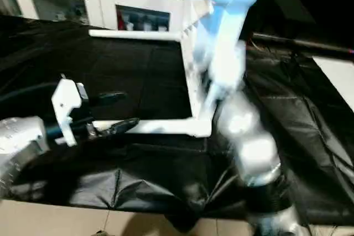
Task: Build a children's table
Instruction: Flip table
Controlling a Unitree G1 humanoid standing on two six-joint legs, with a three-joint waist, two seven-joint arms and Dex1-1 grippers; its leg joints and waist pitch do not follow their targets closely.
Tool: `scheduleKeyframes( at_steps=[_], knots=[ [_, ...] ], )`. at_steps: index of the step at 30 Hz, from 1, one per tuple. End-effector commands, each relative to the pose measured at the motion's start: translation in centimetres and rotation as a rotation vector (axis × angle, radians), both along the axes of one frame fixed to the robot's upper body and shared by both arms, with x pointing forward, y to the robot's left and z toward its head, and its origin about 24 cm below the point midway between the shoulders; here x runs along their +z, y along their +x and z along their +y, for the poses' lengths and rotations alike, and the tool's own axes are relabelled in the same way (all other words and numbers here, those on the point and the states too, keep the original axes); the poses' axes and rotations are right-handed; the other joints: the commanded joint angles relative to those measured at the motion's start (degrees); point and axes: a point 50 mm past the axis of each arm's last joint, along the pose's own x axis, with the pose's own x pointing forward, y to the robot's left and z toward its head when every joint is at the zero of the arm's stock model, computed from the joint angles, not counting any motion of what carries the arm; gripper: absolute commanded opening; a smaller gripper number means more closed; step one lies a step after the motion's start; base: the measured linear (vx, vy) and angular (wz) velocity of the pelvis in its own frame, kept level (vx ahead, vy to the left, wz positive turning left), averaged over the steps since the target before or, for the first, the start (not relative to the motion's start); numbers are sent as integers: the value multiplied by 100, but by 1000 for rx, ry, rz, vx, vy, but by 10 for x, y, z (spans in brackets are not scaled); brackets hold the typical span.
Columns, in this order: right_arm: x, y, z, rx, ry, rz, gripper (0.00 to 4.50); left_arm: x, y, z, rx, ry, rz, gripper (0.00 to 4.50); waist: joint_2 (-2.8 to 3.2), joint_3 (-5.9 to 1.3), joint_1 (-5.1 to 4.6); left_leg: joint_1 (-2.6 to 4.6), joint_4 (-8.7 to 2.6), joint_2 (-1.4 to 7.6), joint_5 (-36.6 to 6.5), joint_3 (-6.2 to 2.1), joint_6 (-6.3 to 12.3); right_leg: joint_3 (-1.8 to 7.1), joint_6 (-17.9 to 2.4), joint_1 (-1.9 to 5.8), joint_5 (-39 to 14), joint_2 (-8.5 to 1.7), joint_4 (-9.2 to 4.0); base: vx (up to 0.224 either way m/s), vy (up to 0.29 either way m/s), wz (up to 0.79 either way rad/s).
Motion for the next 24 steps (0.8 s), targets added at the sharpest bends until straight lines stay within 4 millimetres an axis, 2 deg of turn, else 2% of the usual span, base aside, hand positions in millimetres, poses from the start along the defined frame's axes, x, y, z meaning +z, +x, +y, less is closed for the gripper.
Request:
scheduleKeyframes(
  at_steps=[1,2,4,6,10,13,15,16,19,20,22,24],
  knots=[
    [10,0,0,25,12,-62,321,-5,3,1,102,10,15,387,74,-365,-9,181,-502,182,-2491,-140,-731,112,-394,97,-1754,-90,-407,0,0,0],
    [8,0,0,36,18,-59,334,-7,4,0,132,15,13,387,82,-346,-11,134,-498,173,-2284,-128,-652,124,-426,128,-1675,-99,-395,0,0,0],
    [6,-1,0,42,17,-55,344,-7,4,-1,138,-29,30,387,105,-349,-9,141,-484,172,-2141,-111,-629,126,-452,129,-1666,-98,-394,0,0,0],
    [2,-2,2,58,17,-47,363,-8,2,-3,120,-107,69,387,99,-356,16,148,-467,172,-1994,-91,-633,132,-518,132,-1506,-86,-386,0,0,0],
    [0,-1,5,70,-9,-103,380,-15,-6,-3,60,-42,7,387,82,-362,35,137,-456,179,-1711,-74,-565,132,-540,164,-1193,-58,-374,0,0,0],
    [-3,0,6,67,1,-105,380,-17,-10,-2,55,3,16,387,114,-350,31,180,-465,188,-1861,-72,-582,130,-547,132,-1339,-45,-371,0,0,0],
    [-5,1,6,69,8,-102,380,-19,-12,-1,53,56,13,387,109,-345,36,188,-471,191,-1980,-80,-594,126,-535,133,-1447,-44,-370,0,0,0],
    [-8,2,6,53,15,-96,380,-21,-14,0,54,91,8,387,103,-329,23,175,-480,187,-2082,-87,-589,124,-512,130,-1604,-45,-382,0,0,0],
    [-13,6,8,33,46,-77,380,-22,-17,3,63,148,-14,387,82,-318,18,202,-481,195,-2338,-100,-595,128,-461,99,-2046,-68,-425,0,0,0],
    [-16,7,11,39,74,-68,380,-22,-17,5,77,158,-25,387,91,-310,9,199,-486,193,-2393,-108,-603,130,-463,91,-2133,-70,-435,0,0,0],
    [-17,8,14,46,80,-68,380,-22,-16,5,88,151,-29,387,69,-320,19,204,-488,197,-2390,-112,-609,126,-490,90,-2098,-72,-429,0,0,0],
    [-18,9,16,53,74,-76,380,-23,-17,5,88,154,-33,387,85,-328,24,201,-490,196,-2308,-110,-610,124,-529,103,-1903,-65,-403,0,0,0]
  ],
)
